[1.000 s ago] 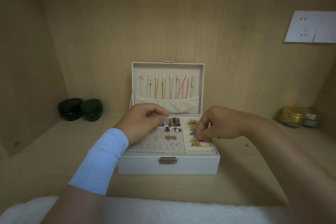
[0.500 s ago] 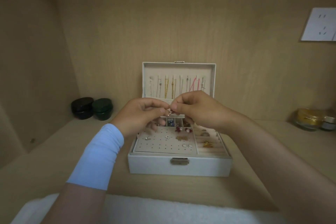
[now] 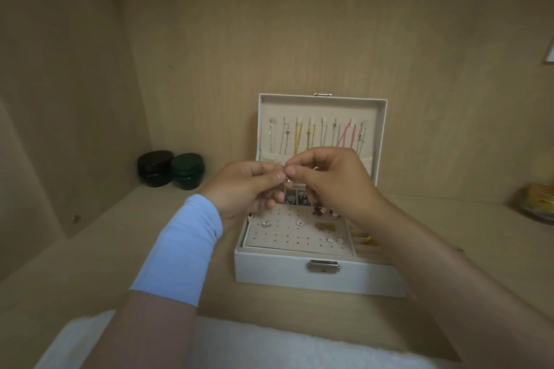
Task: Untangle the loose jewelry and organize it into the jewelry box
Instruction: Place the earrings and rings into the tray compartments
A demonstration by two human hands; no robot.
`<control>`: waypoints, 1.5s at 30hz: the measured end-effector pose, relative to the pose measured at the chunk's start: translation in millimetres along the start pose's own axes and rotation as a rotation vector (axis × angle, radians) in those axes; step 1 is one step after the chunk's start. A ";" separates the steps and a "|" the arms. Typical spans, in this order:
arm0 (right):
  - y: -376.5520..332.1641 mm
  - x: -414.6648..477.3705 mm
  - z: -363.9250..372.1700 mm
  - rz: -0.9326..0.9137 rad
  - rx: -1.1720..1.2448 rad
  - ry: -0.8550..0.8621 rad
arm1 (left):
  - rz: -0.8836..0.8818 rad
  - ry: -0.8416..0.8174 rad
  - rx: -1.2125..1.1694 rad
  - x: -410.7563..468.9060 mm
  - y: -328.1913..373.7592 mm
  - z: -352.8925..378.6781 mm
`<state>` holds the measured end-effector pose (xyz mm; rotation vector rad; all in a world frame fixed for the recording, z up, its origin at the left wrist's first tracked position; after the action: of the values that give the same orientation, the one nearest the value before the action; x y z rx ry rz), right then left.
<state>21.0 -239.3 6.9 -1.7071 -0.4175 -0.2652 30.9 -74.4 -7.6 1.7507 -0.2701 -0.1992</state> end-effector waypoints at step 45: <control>14.8 -5.8 17.1 -0.103 -0.908 -0.179 | 0.120 0.254 0.392 -1.7 -5.4 -21.1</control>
<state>21.0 -225.3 -11.8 -2.6149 -0.5641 -0.4163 35.7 -53.1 -8.8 2.1150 -0.2381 0.1745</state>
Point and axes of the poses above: each hand's wrist, its own x-axis towards the middle knuckle, its own z-axis out of the palm, y = z × x, the point moved 3 cm from there along x, towards the middle knuckle, and after that the axes turned 9 degrees about x, right-handed, at the moved point
